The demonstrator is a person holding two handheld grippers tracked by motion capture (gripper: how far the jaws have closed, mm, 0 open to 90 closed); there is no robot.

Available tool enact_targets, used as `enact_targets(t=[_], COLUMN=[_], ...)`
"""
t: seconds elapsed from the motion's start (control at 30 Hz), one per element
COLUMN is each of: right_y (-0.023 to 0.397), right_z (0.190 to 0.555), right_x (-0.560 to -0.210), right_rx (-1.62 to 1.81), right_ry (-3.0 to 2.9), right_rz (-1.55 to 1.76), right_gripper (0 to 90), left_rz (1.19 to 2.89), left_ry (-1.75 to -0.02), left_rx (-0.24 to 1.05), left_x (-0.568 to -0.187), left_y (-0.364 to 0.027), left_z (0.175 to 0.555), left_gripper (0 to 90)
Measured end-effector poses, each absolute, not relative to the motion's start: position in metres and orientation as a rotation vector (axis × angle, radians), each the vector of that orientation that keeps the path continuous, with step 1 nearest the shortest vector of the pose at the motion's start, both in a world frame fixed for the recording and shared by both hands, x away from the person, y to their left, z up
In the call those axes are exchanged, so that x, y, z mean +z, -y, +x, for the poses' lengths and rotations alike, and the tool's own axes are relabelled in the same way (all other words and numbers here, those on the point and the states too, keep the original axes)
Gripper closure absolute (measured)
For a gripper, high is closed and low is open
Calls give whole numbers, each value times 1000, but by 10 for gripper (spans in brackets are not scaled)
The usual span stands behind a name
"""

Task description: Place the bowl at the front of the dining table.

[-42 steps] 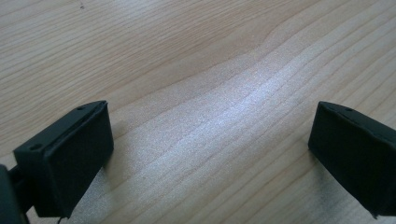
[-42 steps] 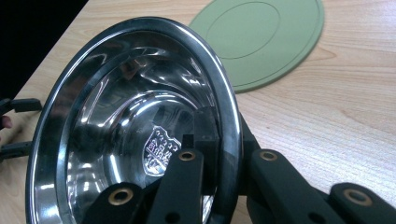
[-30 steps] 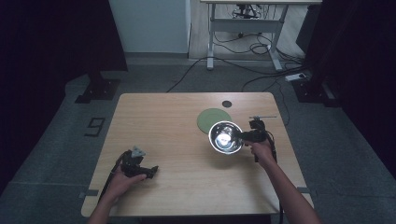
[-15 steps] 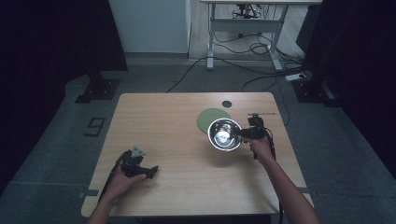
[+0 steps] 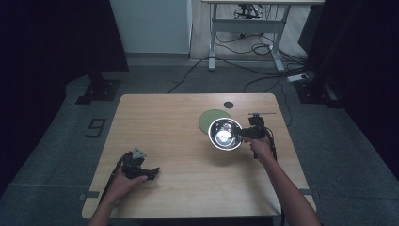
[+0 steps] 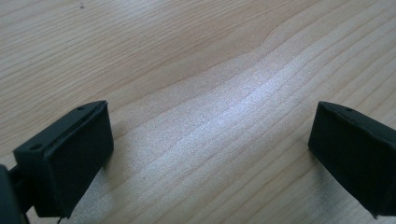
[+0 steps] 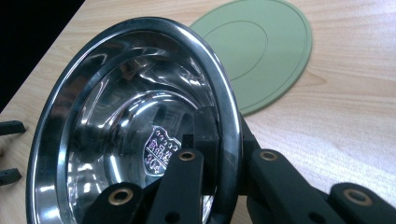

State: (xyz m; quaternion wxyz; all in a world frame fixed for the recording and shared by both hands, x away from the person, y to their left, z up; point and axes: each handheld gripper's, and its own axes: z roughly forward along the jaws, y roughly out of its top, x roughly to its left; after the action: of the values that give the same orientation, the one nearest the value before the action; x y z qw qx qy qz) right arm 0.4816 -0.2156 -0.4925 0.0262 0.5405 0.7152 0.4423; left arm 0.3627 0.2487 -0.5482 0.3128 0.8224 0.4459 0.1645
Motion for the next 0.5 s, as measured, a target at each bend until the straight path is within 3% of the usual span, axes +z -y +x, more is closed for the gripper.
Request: enact_targets(t=[0.5], right_y=[215], right_z=[494], right_x=[-496], right_rx=[1377], right_ry=[-2159], right_rz=[1697], right_gripper=[863], left_rz=[2169], left_ry=[-1176], left_rx=[434], left_x=[-548], left_y=[-249], left_z=[363], left_gripper=[1])
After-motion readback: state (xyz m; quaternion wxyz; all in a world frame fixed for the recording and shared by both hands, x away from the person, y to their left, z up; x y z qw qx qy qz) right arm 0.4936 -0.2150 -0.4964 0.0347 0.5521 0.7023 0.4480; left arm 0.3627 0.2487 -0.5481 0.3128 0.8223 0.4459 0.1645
